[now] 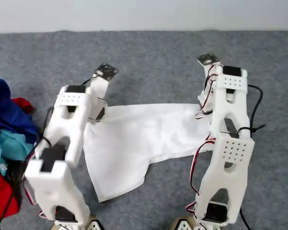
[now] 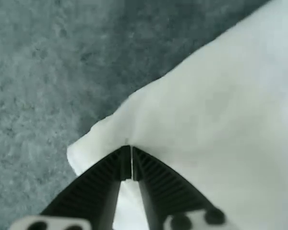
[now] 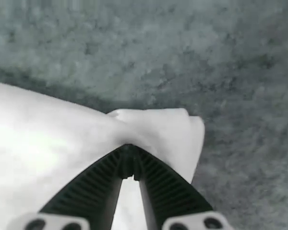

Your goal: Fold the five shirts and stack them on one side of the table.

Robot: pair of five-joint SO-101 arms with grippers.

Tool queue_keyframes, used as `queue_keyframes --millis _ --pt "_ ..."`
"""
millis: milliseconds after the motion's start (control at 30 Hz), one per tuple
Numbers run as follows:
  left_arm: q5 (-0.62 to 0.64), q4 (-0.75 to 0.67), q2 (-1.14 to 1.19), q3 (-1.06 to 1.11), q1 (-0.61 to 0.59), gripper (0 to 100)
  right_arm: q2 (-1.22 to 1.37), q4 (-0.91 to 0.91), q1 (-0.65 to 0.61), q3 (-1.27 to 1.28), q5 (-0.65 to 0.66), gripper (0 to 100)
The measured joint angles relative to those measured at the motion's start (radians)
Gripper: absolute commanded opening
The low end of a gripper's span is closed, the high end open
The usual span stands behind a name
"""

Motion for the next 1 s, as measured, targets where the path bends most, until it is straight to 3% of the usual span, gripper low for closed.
queue_keyframes --millis 300,500,733,1000 --pt "-0.044 0.221 0.127 -0.325 -0.072 2 0.002 0.008 0.021 -0.054 0.000 0.9" --pt "-0.049 0.358 0.029 -0.384 0.005 2 -0.006 0.158 -0.006 -0.155 -0.002 0.9" --pt "-0.049 0.496 -0.167 -0.348 0.097 2 -0.061 0.327 -0.040 -0.186 0.000 0.9" --pt "-0.049 0.559 -0.374 -0.035 0.270 2 -0.173 0.333 -0.041 0.002 -0.003 0.9"
